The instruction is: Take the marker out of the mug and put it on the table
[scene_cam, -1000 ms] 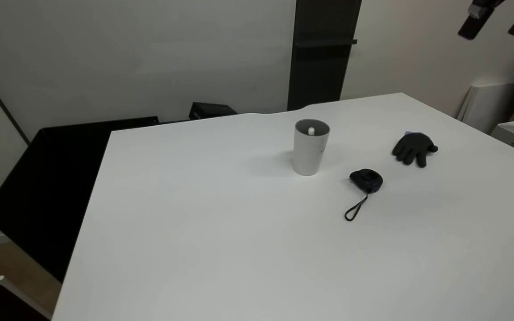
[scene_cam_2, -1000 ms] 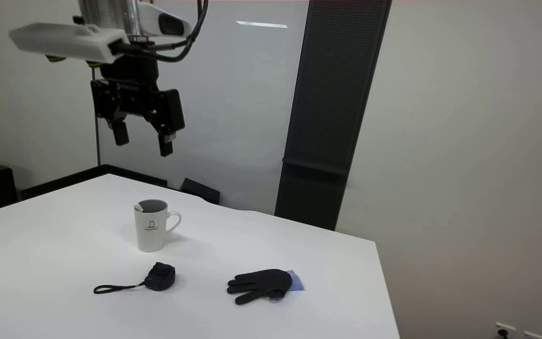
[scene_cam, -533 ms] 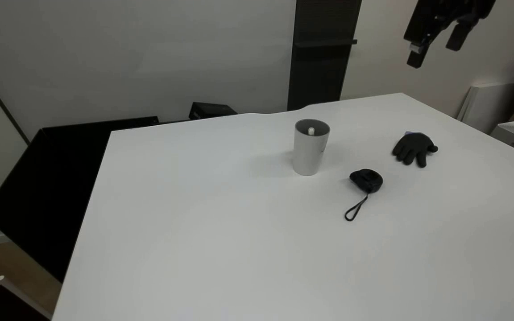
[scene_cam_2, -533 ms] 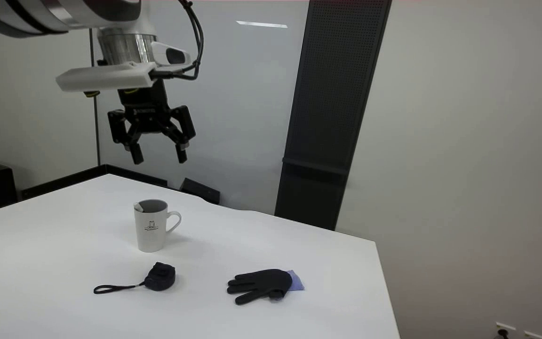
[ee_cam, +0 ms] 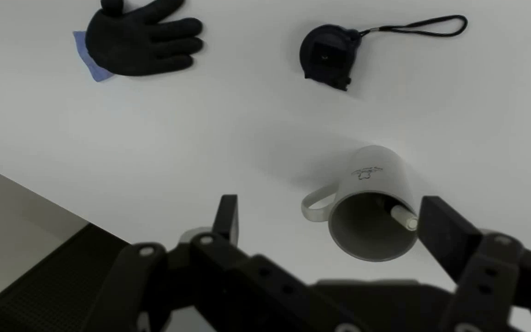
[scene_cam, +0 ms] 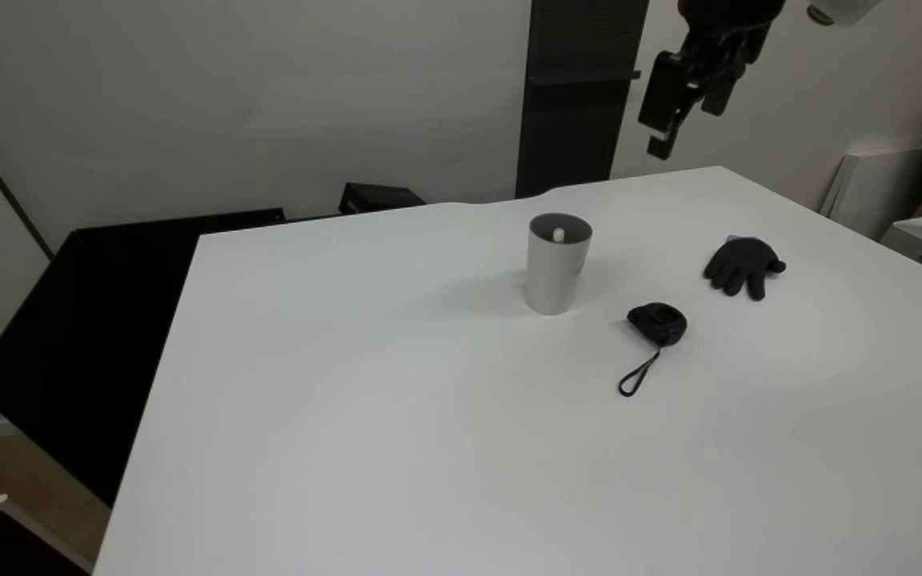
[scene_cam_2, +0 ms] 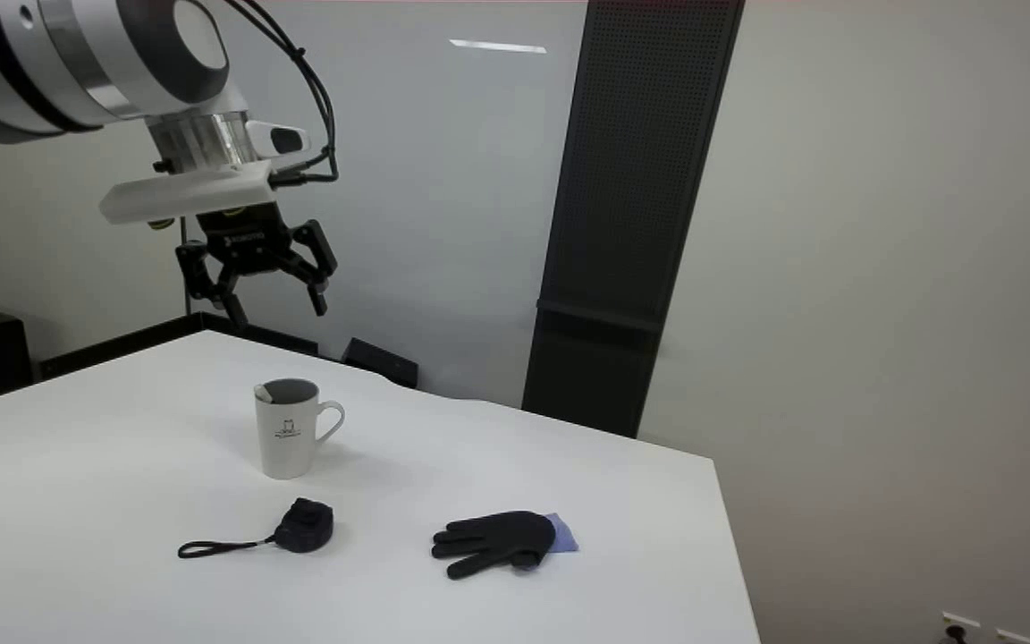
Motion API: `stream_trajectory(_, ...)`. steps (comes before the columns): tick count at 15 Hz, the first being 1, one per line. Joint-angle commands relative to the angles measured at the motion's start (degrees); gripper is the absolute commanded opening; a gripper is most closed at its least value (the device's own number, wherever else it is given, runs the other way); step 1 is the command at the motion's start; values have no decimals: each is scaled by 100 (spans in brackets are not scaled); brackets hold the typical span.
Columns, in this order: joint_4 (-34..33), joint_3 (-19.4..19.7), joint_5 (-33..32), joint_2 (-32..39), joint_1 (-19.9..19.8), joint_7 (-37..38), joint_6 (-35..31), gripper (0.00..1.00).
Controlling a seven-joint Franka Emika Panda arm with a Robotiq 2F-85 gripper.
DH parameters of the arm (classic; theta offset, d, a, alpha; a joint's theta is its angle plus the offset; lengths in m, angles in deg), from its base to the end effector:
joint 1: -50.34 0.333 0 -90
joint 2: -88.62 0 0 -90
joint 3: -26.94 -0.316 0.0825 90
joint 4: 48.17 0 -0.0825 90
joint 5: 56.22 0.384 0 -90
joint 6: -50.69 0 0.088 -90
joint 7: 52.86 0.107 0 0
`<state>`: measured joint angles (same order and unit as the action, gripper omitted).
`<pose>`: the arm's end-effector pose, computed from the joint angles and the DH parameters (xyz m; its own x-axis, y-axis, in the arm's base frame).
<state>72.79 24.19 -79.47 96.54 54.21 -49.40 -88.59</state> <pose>0.5783 0.0654 0.3687 0.9240 0.3506 0.1527 0.2966 -0.9091 0.2926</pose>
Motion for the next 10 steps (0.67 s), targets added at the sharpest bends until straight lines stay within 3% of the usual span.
stream_trajectory(1,-167,-98,-82,262,267,136,-89,100)
stream_trajectory(4,-250,-162,-58,472,473,173,-56,100)
stream_trajectory(10,-20,-114,20,319,436,-26,-135,100)
